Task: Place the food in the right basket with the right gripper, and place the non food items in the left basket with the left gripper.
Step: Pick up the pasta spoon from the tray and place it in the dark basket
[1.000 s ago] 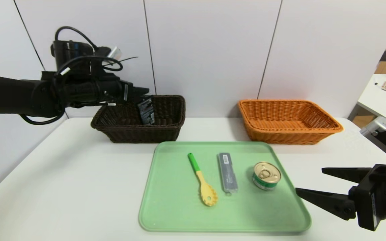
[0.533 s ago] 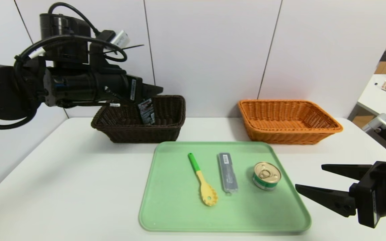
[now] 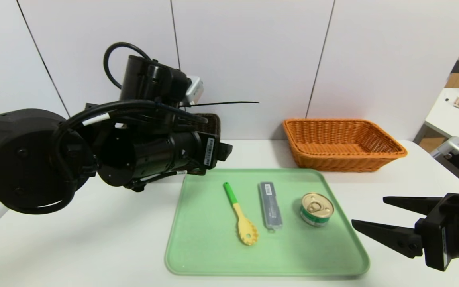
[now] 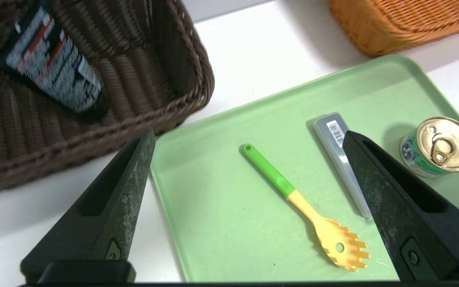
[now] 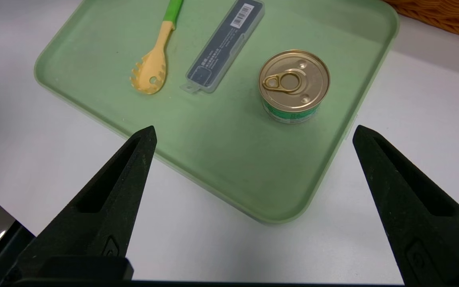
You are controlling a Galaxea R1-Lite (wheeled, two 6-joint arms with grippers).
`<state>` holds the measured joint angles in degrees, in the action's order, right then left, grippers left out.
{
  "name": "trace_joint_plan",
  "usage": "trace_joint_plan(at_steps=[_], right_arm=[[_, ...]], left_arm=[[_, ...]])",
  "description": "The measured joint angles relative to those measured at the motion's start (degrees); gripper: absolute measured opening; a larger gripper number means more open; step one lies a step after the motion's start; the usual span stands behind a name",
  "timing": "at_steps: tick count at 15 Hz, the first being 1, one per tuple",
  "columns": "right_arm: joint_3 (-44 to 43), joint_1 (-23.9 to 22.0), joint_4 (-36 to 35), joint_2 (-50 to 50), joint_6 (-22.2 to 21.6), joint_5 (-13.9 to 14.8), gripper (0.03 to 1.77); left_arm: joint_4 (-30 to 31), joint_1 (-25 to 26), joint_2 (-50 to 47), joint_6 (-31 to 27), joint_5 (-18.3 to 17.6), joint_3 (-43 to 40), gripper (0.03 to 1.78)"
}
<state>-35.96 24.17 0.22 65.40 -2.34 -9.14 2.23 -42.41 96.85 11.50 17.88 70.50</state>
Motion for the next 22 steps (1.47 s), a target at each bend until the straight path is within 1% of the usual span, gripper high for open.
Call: trace_joint_plan(at_steps=[3, 5, 6, 8, 13, 15, 17, 19, 22], right_arm=[[0.02, -0.04, -0.04, 0.13, 0.00, -0.02, 1.70], [0.16, -0.04, -0.09, 0.24, 0.00, -0.02, 1.70], [0.27, -0.04, -0.04, 0.33, -0.02, -0.02, 1.70], [0.49, -0.04, -0.04, 0.35, -0.02, -0.02, 1.70], [1.01, -0.04, -0.15, 0.30, -0.02, 0.00, 1.70], [1.05, 0.00, -0.15, 0.22, -0.07, -0.02, 1.70], [1.07, -0.01, -0.15, 0.20, -0.11, -0.02, 1.70], [1.07, -0.04, -0.15, 0.20, -0.11, -0.02, 1.70], [1.16, -0.04, -0.17, 0.20, -0.13, 0.00, 1.70]], left_arm=[[-2.54, -2.54, 2.78, 7.19, 3.85, 0.23, 1.67], [-2.97, -3.82, 5.46, 10.65, 6.86, 0.28, 1.68], [-3.05, -4.34, 6.84, 11.46, 8.13, 0.34, 1.68], [-3.02, -5.24, 9.40, 12.14, 9.24, 0.56, 1.69], [-3.07, -7.72, 15.77, 12.59, 13.25, 2.60, 1.69], [-3.27, -7.84, 17.75, 13.39, 13.73, 3.47, 1.69], [-4.62, -7.95, 19.35, 15.35, 13.81, 4.06, 1.69], [-7.66, -7.89, 20.52, 17.75, 13.81, 5.46, 1.69], [-14.52, -7.89, 22.30, 22.37, 13.81, 10.07, 1.69]])
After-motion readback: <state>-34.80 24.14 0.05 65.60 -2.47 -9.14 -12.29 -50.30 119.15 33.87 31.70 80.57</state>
